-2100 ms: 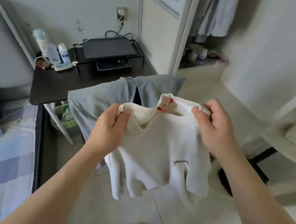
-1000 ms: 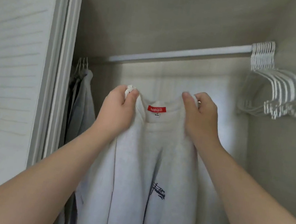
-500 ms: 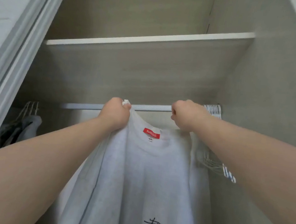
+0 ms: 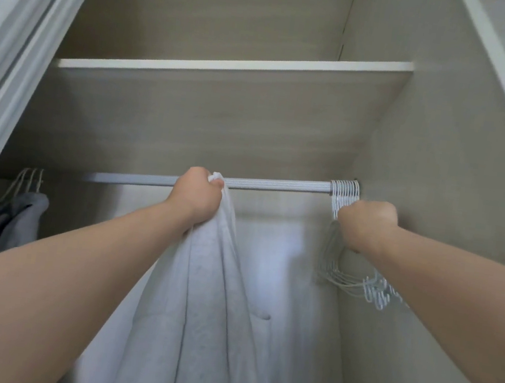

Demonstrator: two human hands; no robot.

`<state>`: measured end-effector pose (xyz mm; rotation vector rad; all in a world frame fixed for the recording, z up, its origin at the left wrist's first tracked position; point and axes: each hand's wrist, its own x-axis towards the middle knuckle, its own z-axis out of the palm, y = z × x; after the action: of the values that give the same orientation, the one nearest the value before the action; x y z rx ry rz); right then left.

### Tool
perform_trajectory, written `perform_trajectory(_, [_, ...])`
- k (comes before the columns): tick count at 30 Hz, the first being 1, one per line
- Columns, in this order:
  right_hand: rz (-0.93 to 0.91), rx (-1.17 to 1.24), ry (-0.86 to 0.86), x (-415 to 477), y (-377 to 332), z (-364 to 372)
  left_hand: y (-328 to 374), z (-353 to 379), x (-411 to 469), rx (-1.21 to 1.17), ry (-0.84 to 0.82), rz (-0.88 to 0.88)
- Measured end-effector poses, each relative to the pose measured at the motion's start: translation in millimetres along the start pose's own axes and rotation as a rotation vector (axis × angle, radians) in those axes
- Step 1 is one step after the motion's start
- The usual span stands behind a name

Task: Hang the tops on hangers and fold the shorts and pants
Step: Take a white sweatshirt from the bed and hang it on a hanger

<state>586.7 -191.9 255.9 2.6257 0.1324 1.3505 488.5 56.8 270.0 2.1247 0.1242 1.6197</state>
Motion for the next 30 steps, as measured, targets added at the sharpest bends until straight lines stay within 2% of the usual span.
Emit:
perform_trajectory(6, [0.020, 0.085, 0.148, 8, 2, 6, -5, -17, -1, 0.053, 0.030, 0.022])
perform_trajectory(17, [0.066, 0.281, 0.224, 0, -2, -7, -12, -41, -13, 0.127, 0.058, 0.023])
perform_trajectory(20, [0.077, 0.613, 0.235, -13, -13, -14, -14, -50, -19, 0.150, 0.133, 0.041])
perform_trajectory(23, [0.150, 0.948, 0.228, -34, -31, -10, -13, -69, -28, 0.117, 0.323, 0.098])
perform_trajectory(26, [0.199, 1.431, 0.229, -62, -57, -1, -2, -102, -32, 0.115, 0.477, 0.153])
perform_trajectory(30, [0.209, 1.873, 0.249, -87, -86, -8, 24, -158, -33, 0.193, 0.575, 0.185])
